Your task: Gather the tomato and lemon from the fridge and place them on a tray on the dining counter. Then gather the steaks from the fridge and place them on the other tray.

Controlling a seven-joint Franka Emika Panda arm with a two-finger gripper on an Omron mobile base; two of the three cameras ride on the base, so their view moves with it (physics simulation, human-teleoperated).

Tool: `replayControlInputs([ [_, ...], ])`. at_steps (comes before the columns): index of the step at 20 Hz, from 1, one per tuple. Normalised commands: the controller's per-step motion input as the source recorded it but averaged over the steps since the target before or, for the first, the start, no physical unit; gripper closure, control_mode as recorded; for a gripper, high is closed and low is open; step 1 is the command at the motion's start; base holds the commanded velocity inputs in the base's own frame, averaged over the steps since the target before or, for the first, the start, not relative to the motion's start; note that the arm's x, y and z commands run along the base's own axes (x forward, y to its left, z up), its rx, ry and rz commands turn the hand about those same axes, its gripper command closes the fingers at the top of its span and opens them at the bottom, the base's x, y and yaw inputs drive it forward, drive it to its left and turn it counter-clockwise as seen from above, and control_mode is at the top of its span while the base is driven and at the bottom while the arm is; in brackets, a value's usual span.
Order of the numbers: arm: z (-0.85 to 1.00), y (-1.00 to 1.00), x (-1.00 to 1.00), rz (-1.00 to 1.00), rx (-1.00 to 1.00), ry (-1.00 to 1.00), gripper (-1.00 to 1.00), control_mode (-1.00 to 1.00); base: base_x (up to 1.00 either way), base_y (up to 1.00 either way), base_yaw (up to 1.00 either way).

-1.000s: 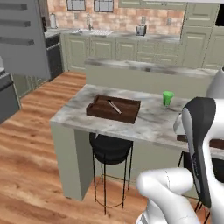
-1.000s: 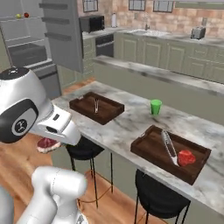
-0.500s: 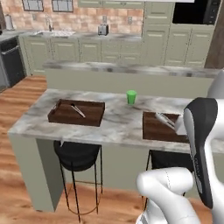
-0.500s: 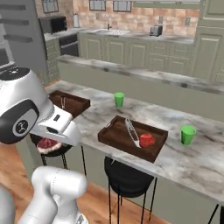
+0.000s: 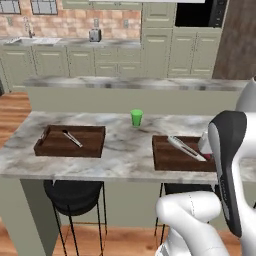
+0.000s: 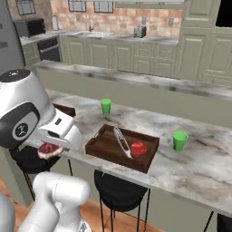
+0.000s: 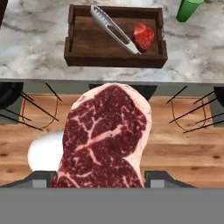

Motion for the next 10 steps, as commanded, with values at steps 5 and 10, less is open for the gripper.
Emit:
replayControlInputs([
  [5,0.00,0.00,0.00,0.00,0.00,0.00,1.00,1.00,0.82,0.00,-0.17],
  [10,0.00,-0.04,0.80,-0.07,0.07,0.00,1.00,-1.00,0.19,0.00,-0.02],
])
